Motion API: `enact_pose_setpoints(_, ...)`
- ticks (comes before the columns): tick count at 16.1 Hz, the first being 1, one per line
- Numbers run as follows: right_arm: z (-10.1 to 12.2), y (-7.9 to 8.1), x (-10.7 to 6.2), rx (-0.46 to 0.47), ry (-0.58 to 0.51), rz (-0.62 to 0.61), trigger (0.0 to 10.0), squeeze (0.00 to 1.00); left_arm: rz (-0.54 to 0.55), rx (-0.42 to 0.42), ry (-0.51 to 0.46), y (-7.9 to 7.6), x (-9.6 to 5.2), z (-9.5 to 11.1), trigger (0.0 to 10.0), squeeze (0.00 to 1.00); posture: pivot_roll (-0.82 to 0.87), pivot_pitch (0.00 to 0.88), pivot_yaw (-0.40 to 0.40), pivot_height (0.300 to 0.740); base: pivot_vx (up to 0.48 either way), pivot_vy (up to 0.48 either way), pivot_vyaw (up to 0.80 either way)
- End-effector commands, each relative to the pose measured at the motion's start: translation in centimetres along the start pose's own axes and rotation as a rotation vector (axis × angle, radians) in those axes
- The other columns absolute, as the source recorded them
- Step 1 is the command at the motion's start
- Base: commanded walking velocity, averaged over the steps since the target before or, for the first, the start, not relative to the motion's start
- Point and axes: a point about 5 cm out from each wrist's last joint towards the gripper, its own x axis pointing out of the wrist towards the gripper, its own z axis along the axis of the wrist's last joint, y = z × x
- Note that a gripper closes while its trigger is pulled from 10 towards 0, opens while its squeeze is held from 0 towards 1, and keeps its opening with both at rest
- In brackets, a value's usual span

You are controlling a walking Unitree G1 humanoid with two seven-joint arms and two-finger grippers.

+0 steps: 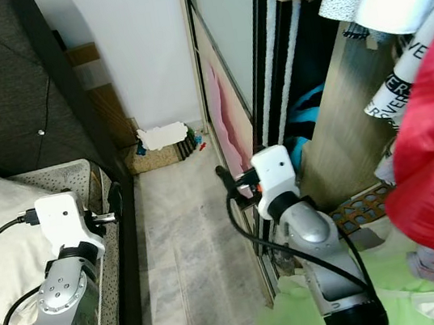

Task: Clean up the room

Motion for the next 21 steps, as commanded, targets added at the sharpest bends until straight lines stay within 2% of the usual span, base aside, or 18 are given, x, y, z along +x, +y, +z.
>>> enact_pose_setpoints(1,0.8,0.2,0.1,-0.008,-0.028,0.001,10.0,0.00,-0.001,0.009,-0.003,0.2,0.1,0.2,10.0,0.00,-0.08,0.000,0.019,0.740,0.000,0.000,0.00)
enact_pose_setpoints(14,0.8,0.2,0.1,-0.008,-0.028,0.001,10.0,0.00,-0.001,0.009,-0.003,0.2,0.1,0.2,10.0,0.00,-0.08,0.000,0.019,0.740,0.000,0.000,0.00)
enact_pose_setpoints(15,0.9,0.2,0.1,-0.027,-0.020,-0.006,10.0,0.00,-0.006,0.012,-0.002,0.1,0.2,0.3,10.0,0.00,0.00,0.000,0.000,0.740,0.000,0.000,0.00)
enact_pose_setpoints(16,0.4,0.0,0.0,0.011,-0.017,-0.021,10.0,0.00,-0.032,-0.004,0.007,-0.2,0.0,-0.1,10.0,0.00,-0.08,0.000,0.035,0.740,0.000,0.000,0.00)
enact_pose_setpoints(17,-0.5,-0.2,-0.3,0.077,-0.017,-0.047,10.0,0.00,-0.074,-0.032,0.016,-0.7,-0.4,-0.6,10.0,0.00,-0.08,0.000,0.034,0.740,0.000,0.000,0.00)
enact_pose_setpoints(21,-0.3,-0.4,-0.2,0.068,-0.018,-0.055,10.0,0.00,-0.073,-0.029,0.014,-0.6,-0.4,-0.5,10.0,0.00,-0.08,0.000,0.033,0.740,0.000,0.000,0.00)
